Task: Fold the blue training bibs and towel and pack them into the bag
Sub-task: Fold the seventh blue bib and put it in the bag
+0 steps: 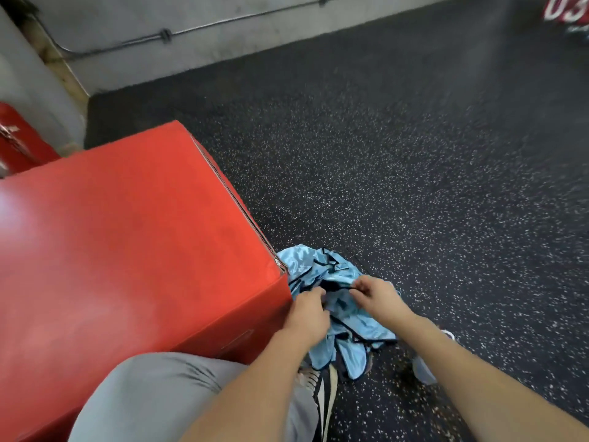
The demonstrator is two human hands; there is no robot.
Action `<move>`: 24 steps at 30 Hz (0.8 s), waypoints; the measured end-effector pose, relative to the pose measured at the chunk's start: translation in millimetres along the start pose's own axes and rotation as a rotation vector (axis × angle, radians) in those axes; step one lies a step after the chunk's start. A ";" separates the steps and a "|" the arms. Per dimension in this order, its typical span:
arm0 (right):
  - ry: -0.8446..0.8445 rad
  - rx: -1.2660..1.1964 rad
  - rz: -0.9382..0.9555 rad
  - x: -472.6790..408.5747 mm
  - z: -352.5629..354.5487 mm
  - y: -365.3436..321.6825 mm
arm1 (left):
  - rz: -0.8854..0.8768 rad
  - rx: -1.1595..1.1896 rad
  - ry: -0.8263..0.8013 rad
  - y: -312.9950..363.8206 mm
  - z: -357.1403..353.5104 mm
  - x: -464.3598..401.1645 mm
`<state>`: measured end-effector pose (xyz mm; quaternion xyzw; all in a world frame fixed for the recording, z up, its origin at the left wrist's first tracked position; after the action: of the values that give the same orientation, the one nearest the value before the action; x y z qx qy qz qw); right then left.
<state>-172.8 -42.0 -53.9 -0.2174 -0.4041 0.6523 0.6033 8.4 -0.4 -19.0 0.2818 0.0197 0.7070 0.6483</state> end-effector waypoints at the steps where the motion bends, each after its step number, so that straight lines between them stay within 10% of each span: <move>1: 0.019 0.015 0.044 2.6 10.0 -14.4 | -0.012 0.026 0.039 4.5 8.5 6.1; 24: 0.438 0.184 0.879 96.1 239.2 -405.5 | -0.406 0.265 0.814 110.3 379.7 151.4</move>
<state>-126.4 -35.0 424.3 -0.4448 -0.0786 0.8169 0.3586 69.5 -5.6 400.0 0.0524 0.4168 0.6104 0.6715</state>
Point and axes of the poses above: each hand's wrist, its own x-axis away from the middle knuckle, its own z-axis out of the back of the hand, y = z × x, the point moved 1 cm from there along -x, towards the middle knuckle, and after that the axes turned 10 degrees about -x, right-handed, at the moved point
